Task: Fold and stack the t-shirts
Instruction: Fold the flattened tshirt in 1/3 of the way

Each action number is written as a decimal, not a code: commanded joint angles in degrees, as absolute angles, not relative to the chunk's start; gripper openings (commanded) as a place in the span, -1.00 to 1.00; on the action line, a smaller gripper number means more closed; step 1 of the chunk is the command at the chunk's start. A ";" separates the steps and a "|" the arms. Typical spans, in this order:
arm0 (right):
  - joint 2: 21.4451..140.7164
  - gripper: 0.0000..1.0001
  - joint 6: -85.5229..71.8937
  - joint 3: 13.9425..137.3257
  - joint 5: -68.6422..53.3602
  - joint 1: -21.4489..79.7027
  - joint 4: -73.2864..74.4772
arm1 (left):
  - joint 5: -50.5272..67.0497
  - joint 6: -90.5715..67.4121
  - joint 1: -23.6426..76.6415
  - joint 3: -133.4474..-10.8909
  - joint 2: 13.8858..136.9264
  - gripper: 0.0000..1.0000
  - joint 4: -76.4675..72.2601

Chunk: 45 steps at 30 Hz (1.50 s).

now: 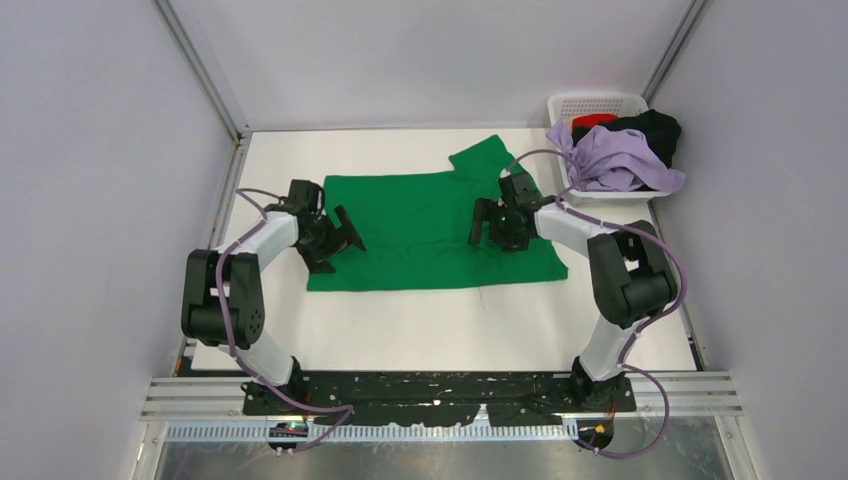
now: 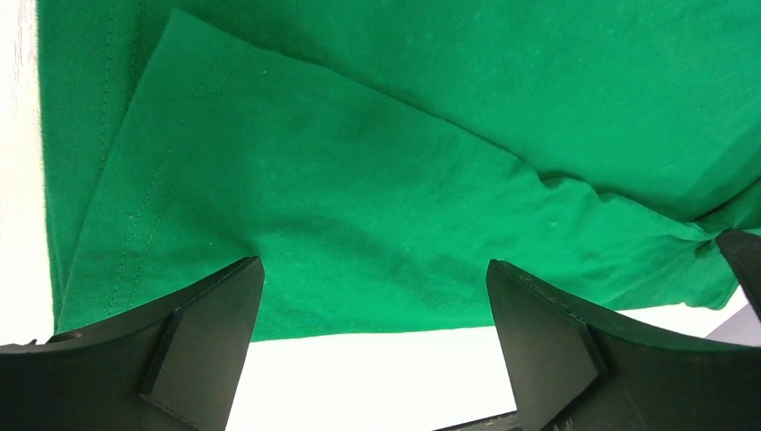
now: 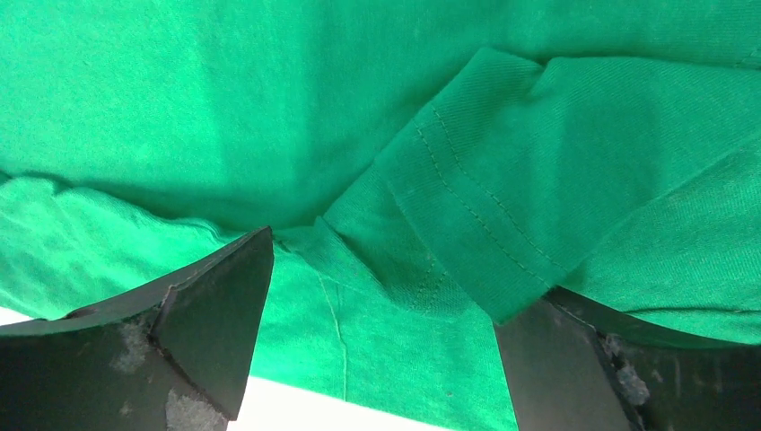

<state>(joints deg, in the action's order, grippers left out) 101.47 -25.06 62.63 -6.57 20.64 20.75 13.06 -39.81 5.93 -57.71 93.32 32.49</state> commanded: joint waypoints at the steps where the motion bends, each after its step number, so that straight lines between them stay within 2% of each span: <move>1: 102.39 0.91 -28.60 63.08 -7.66 21.69 10.17 | 12.78 -38.41 5.76 -58.18 93.97 0.99 31.97; 11: 114.55 0.91 -40.94 77.56 -7.55 22.47 -14.18 | 11.91 -38.51 5.75 -58.85 89.51 0.99 34.33; 14: 118.79 0.91 -41.99 86.76 -7.35 22.22 -13.23 | 10.35 -38.12 5.74 -59.93 88.64 0.99 35.61; 18: 117.85 0.91 -38.85 89.82 -7.83 22.04 -10.60 | 11.30 -37.77 5.72 -61.66 88.43 0.99 35.36; 21: 111.33 0.91 -34.02 86.56 -4.58 21.78 -5.55 | 13.68 -38.25 6.14 -63.05 89.93 0.99 33.33; 24: 105.14 0.91 -31.94 76.80 -2.21 20.36 -1.48 | 14.74 -38.75 7.20 -65.04 93.23 0.99 31.08; 30: 99.38 0.91 -32.56 61.28 -7.02 15.81 4.30 | 17.66 -39.52 8.70 -69.35 101.62 0.99 28.32; 34: 103.44 0.91 -29.25 60.91 -12.83 14.71 11.62 | 18.65 -39.82 10.02 -69.04 105.40 0.99 27.59; 45: 95.21 0.91 -25.61 53.47 -5.30 13.27 31.19 | 17.79 -40.09 15.61 -56.26 101.30 0.99 25.16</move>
<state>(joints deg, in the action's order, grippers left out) 98.94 -27.62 58.33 -8.86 13.63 16.53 16.93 -39.88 12.56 -63.83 102.80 24.53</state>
